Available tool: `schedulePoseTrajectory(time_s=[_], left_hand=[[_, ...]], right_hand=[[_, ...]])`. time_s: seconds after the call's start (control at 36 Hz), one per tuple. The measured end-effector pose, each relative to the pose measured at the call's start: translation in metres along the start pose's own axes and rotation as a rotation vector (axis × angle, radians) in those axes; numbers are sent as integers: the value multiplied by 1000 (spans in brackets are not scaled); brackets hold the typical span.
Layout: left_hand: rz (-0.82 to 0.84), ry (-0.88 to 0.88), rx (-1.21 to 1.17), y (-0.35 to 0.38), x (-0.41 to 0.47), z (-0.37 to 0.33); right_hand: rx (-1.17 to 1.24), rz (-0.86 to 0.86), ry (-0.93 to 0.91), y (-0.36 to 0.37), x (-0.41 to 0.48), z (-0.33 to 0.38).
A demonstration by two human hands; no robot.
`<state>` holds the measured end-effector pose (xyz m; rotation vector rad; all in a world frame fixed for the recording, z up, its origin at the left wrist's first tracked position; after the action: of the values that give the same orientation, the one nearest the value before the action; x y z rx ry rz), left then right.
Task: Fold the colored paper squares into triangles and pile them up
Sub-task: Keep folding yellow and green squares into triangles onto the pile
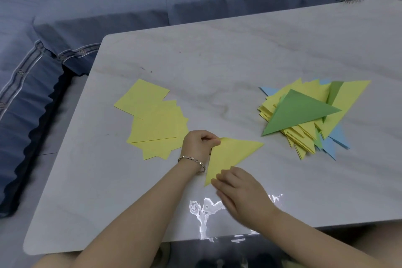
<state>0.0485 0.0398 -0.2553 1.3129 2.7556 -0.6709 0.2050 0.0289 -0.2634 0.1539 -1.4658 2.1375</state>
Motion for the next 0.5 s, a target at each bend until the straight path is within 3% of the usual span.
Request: schedulePoseTrajectory(time_s=[0.28,0.5], left_hand=[[24,-1,-49,-1,-2,0],[12,-1,-39,0,-3,0]], right_hand=[[-39,79,-91,11,0,15],[-135,16,133,-14,1,-14]])
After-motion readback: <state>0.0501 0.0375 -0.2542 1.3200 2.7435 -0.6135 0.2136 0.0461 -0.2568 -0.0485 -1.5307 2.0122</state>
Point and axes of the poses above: each hand's wrist, its own x-axis towards the middle knuckle, its own y-axis out of the palm, z = x × y, the point moved 4 cm from there along x, towards the middle knuckle, and after that the axes turned 4 degrees about y, right-handed, at the moved point
